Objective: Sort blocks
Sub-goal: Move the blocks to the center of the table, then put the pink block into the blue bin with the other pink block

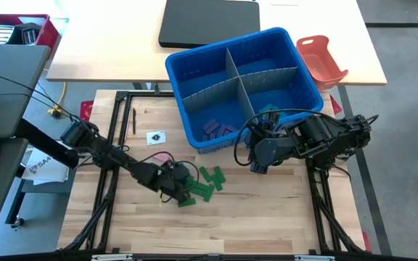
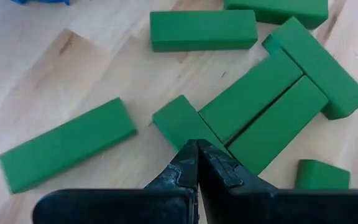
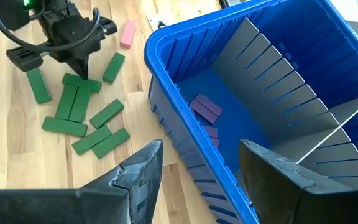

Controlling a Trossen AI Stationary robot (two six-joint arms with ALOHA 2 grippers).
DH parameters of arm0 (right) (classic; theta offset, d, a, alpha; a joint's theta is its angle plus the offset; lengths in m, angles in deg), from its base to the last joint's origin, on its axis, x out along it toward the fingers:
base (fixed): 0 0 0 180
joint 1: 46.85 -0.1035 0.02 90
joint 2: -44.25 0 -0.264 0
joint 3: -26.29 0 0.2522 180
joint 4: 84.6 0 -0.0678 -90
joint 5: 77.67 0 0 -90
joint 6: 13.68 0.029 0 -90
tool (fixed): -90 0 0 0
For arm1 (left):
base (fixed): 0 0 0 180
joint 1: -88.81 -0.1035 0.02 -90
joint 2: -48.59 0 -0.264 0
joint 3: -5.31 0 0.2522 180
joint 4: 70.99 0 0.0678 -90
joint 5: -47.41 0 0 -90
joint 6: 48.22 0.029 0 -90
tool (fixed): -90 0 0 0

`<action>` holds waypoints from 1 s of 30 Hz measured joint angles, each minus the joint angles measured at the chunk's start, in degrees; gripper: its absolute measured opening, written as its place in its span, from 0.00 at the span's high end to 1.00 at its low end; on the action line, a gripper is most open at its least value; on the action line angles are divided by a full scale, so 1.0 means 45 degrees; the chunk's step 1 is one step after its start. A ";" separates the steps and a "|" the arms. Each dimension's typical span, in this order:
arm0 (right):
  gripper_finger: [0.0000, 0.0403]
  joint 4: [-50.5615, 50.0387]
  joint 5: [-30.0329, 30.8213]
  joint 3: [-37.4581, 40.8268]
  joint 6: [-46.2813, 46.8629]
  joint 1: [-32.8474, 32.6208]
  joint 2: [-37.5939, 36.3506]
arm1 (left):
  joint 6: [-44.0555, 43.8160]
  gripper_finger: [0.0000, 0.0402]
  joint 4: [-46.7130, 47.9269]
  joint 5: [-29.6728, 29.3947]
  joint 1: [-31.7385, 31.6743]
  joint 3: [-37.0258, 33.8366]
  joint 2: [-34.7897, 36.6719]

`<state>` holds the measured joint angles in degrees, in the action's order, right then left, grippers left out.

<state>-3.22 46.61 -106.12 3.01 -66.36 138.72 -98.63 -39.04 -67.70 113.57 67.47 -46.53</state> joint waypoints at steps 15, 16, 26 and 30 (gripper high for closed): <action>0.49 0.4989 -0.0088 0.7259 -0.0184 -0.0655 -0.0422 | -0.6280 1.00 0.7137 -0.4680 0.3693 0.0660 0.1578; 0.49 0.5589 -0.0488 0.8238 0.0104 -0.0517 -0.0634 | -0.6632 1.00 0.7293 -0.5060 0.4011 0.0660 0.1577; 0.49 1.8389 -0.4090 1.5799 0.2171 0.0526 -0.2040 | -0.8071 1.00 0.8253 -0.7044 0.4942 0.0417 0.1525; 0.49 2.0800 -0.3577 1.6719 0.3376 0.0026 -0.1123 | -0.9100 1.00 0.8252 -0.7507 0.4938 -0.0655 0.1574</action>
<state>90.38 30.51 -30.89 18.20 -66.24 133.67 -139.58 -1.91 -101.48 135.79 64.53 -39.45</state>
